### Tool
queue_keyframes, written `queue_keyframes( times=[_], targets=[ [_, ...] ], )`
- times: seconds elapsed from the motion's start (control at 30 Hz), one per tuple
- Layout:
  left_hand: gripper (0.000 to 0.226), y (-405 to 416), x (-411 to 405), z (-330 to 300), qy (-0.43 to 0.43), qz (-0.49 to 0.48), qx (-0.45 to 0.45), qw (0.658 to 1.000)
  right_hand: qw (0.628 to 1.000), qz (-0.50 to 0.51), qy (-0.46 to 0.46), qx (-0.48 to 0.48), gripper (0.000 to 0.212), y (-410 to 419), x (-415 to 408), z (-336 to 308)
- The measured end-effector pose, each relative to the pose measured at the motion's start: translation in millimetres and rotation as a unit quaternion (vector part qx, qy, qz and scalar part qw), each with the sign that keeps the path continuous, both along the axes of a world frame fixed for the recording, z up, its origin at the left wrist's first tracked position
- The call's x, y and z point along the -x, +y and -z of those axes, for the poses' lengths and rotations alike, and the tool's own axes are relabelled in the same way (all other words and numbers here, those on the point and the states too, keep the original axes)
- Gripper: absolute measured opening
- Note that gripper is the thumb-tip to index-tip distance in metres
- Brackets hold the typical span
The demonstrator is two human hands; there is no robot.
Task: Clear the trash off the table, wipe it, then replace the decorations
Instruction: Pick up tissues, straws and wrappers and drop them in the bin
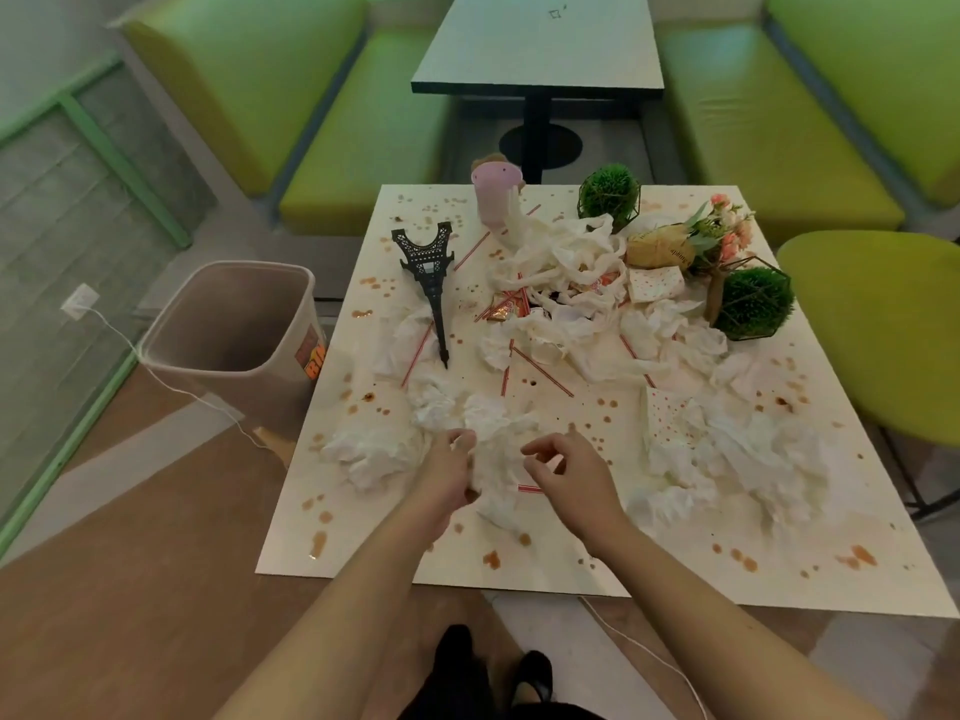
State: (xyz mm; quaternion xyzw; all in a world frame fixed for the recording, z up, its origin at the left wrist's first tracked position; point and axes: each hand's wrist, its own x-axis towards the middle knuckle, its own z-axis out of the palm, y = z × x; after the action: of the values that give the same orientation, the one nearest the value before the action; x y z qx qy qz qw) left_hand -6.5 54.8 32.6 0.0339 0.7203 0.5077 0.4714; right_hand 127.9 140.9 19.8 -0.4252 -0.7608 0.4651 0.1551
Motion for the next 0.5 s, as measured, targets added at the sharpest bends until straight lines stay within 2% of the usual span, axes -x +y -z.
queue_keyframes(
  times=[0.1,0.17,0.23,0.4,0.47,0.5],
  targets=[
    [0.043,-12,5,7,0.083,0.017,0.047,0.995,0.99,-0.087,-0.108,-0.03,0.02,-7,3,17],
    [0.057,-20,5,9,0.129,0.037,0.051,0.99,0.956,-0.175,-0.214,-0.103,0.043,-15,6,29],
    [0.055,-24,5,9,0.152,0.061,0.057,0.985,0.923,-0.214,-0.27,-0.171,0.053,-20,7,38],
    [0.03,-33,8,11,0.168,0.073,0.07,0.981,0.92,-0.2,-0.254,-0.221,0.026,-18,9,50],
    [0.027,-38,10,12,0.18,0.097,0.06,0.977,0.953,-0.164,-0.19,-0.17,0.022,-16,10,50],
    [0.029,-39,11,13,0.185,0.115,0.055,0.975,0.973,-0.138,-0.146,-0.115,0.019,-15,11,46]
  ],
)
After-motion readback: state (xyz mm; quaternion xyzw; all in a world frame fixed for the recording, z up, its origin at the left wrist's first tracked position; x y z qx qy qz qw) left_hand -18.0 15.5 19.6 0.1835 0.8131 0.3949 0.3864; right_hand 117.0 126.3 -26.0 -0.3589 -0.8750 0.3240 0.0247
